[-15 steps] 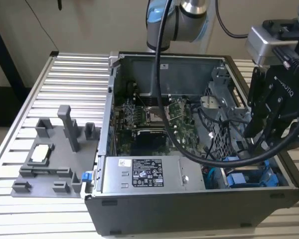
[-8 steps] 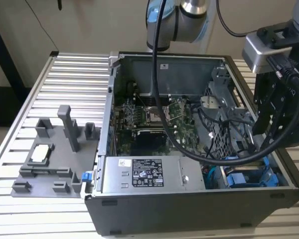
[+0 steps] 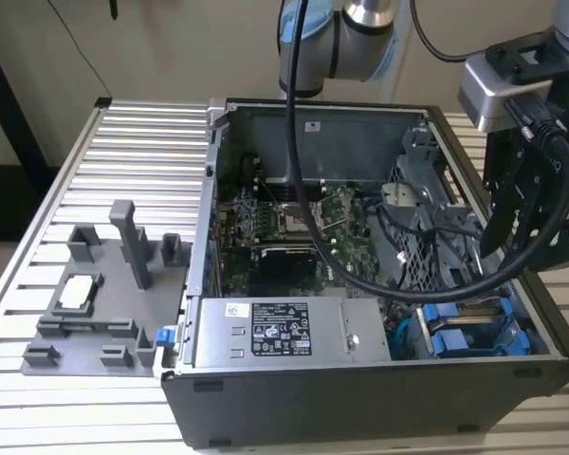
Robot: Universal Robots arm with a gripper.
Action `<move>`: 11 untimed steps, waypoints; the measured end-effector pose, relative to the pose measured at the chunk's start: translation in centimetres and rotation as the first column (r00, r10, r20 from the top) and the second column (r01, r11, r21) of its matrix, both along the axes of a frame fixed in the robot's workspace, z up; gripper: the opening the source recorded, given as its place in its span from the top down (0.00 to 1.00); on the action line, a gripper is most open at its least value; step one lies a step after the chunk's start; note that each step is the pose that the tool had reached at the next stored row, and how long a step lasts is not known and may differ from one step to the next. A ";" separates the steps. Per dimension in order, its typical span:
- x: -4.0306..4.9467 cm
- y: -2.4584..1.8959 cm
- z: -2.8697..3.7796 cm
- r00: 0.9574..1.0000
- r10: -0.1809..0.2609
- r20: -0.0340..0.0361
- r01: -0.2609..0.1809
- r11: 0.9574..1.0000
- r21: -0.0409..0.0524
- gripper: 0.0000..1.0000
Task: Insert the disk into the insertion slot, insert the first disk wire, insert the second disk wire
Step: 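Insert the first disk wire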
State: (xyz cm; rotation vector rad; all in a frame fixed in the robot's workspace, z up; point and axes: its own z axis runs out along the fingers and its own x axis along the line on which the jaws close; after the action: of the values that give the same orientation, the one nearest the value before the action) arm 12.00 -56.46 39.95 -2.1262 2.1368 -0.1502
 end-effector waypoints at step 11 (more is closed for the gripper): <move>-0.23 0.87 -0.35 0.998 0.023 0.053 -0.023 1.000 -0.001 0.60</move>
State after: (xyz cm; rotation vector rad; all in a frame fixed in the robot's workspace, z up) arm 11.77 -55.59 39.60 -2.1216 2.0821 -0.2023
